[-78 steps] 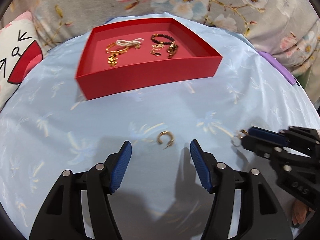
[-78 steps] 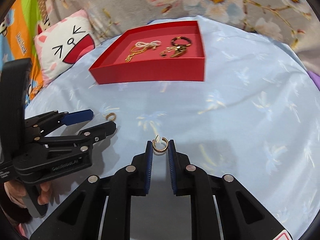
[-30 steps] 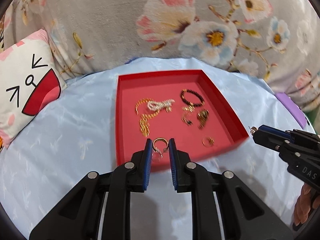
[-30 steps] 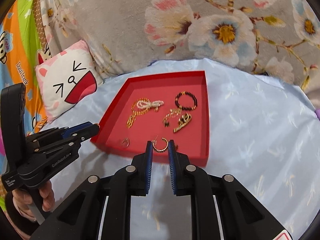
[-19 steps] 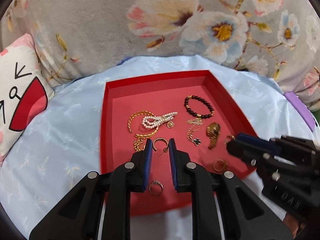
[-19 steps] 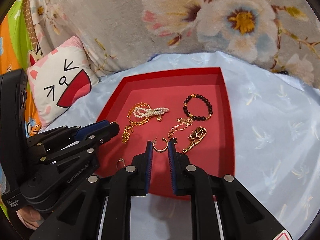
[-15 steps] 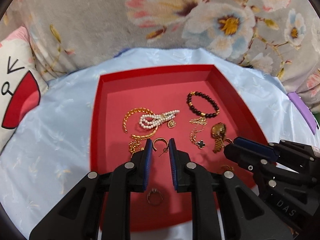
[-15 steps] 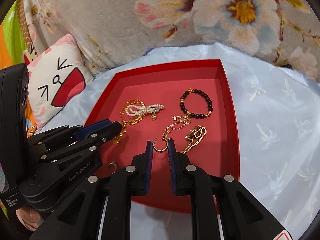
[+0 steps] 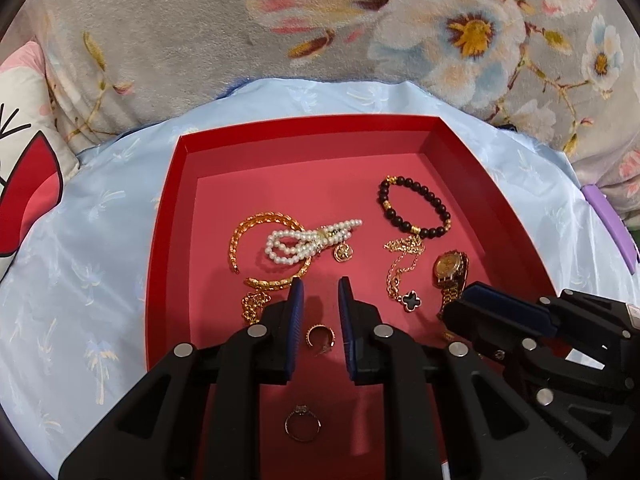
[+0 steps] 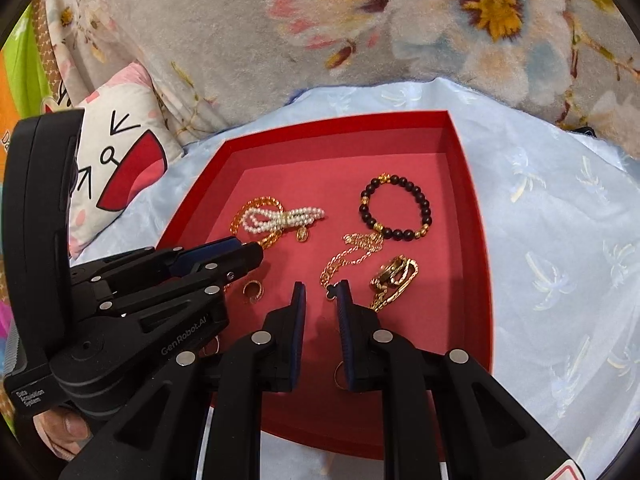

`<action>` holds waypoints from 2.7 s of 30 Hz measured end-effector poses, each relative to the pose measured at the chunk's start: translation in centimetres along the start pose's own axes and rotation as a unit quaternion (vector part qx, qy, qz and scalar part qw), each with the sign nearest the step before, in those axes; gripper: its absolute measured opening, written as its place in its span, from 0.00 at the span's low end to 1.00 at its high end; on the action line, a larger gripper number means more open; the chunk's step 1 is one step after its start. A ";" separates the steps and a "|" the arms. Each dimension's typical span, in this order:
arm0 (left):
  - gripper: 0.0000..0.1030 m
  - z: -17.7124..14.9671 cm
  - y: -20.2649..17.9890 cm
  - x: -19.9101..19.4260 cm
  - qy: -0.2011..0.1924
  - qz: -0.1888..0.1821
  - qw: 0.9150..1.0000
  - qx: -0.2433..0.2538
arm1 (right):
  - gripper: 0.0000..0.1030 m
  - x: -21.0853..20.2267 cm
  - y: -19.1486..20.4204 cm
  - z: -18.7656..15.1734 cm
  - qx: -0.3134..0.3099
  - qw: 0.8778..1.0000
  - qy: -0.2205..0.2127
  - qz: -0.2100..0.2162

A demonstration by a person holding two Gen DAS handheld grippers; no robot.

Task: Organize jewelry

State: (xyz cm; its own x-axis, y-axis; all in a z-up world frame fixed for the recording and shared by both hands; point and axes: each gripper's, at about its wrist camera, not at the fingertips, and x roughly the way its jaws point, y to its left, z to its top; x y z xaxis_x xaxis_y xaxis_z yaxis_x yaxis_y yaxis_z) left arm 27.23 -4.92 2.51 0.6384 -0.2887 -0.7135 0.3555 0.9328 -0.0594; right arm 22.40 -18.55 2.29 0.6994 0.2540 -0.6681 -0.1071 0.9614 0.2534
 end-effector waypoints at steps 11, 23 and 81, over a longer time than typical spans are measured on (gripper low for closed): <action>0.17 0.2 1.6 -3.9 -0.027 0.004 0.999 -0.022 | 0.16 -4.6 -1.5 0.4 0.017 0.999 -0.041 0.002; 0.22 -3.4 -0.2 -8.2 -0.043 0.005 0.999 -0.001 | 0.17 -8.3 -1.6 -3.8 0.008 0.999 -0.044 -0.013; 0.86 -8.5 -3.1 -8.9 -0.065 0.147 0.987 -0.001 | 0.80 -9.9 2.6 -5.9 -0.031 0.991 -0.087 -0.100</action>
State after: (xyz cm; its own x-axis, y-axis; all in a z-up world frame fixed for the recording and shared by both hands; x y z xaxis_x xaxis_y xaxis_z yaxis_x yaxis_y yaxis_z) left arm 14.59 -3.43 3.14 0.7956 -0.0295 -0.6050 0.1396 0.9809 0.1357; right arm 11.09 -17.95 5.44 0.8215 0.0419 -0.5687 0.0057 0.9966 0.0816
